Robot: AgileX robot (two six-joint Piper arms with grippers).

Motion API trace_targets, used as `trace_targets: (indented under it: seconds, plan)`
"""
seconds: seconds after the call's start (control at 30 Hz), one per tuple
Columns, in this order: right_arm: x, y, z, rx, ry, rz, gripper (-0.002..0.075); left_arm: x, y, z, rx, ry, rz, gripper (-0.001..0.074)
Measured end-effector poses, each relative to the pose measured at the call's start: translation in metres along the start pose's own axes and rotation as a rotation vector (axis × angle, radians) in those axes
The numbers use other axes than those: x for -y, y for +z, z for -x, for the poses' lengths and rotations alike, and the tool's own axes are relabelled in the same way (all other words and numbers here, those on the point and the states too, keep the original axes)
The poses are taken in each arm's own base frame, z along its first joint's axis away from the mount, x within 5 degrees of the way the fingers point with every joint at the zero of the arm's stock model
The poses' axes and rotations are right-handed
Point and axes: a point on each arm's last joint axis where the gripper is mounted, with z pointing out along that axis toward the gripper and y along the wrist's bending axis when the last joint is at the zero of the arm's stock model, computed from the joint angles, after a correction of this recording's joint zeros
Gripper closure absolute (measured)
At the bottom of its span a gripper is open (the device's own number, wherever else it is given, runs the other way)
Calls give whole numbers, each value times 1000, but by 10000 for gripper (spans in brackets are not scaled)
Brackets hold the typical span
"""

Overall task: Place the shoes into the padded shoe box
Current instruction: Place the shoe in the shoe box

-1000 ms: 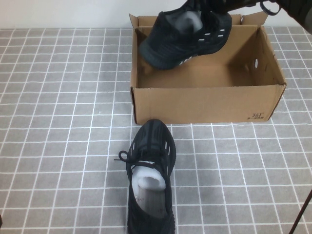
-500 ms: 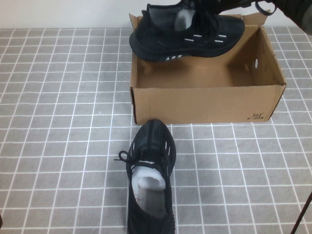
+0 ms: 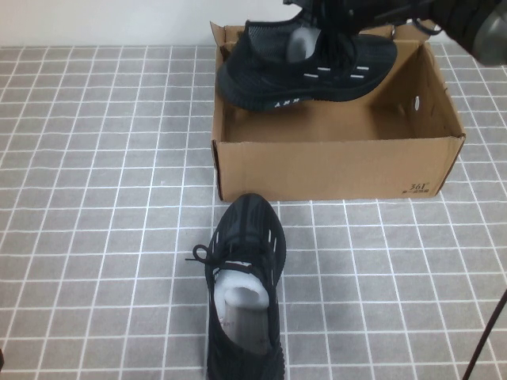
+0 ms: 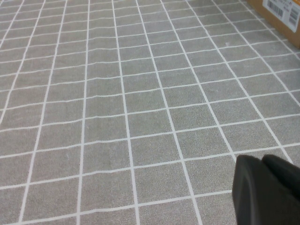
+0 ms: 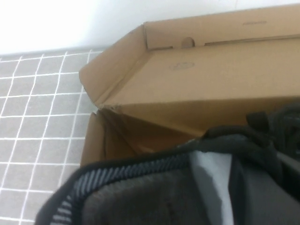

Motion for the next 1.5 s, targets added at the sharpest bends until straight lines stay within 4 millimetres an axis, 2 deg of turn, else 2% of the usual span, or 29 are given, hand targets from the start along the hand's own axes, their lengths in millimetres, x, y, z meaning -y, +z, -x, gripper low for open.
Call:
trace_targets:
  seconds: [0.3, 0.53, 0.63, 0.87, 1.0, 1.37, 1.5]
  plan:
    - [0, 12, -3, 26, 50, 3, 725, 0, 0, 0, 0, 0, 0, 738]
    - [1, 13, 0, 71, 95, -20, 725, 0, 0, 0, 0, 0, 0, 738]
    - [1, 11, 1, 81, 91, -24, 725, 0, 0, 0, 0, 0, 0, 738]
    - [1, -7, 12, 145, 29, -94, 725, 0, 0, 0, 0, 0, 0, 738]
    - [-7, -14, 10, 166, 5, -147, 725, 0, 0, 0, -1, 0, 0, 738]
    - [-12, -15, 5, 177, 130, -175, 725, 0, 0, 0, -1, 0, 0, 738]
    - [-10, -9, 2, 173, 126, -188, 725, 0, 0, 0, -1, 0, 0, 738]
